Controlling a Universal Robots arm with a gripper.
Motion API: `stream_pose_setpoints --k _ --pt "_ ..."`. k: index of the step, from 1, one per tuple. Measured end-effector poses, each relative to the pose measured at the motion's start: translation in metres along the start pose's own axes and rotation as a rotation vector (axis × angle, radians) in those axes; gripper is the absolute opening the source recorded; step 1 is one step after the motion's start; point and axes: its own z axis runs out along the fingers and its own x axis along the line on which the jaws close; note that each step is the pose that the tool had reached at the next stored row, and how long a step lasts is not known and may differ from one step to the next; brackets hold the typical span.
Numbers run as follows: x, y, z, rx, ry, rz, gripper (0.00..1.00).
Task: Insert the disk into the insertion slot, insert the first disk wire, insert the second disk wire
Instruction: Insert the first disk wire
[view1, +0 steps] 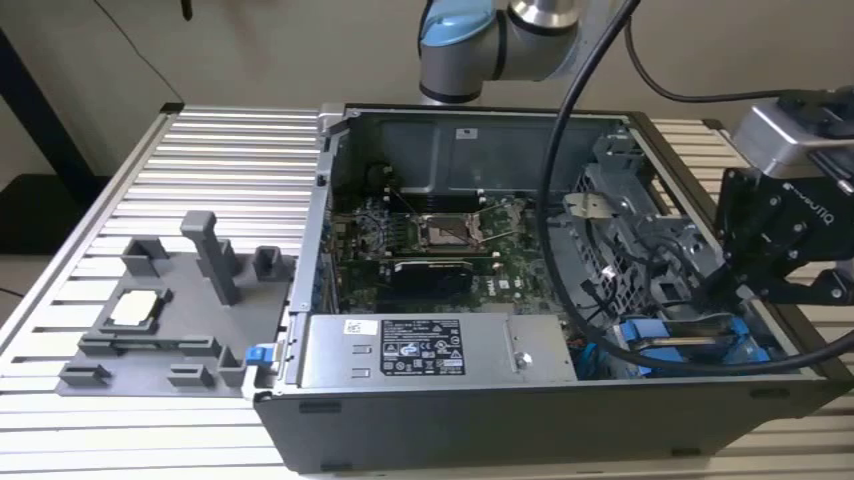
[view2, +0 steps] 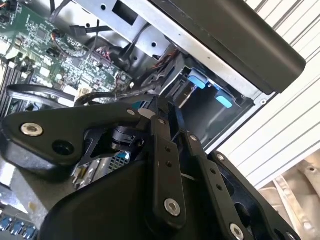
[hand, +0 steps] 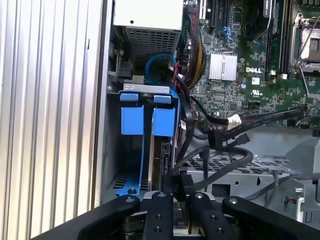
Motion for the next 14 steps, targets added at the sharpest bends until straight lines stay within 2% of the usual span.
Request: stream_pose_setpoints --k 4,10,14 --pt "0.0016 -0.0006 0.0037 0.0008 -0.0022 0.019 0.19" --pt "0.0025 -0.0024 0.0064 0.0025 -0.0204 0.043 0.19" --pt "0.003 -0.0055 0.0067 0.0027 -0.0216 0.045 0.19"
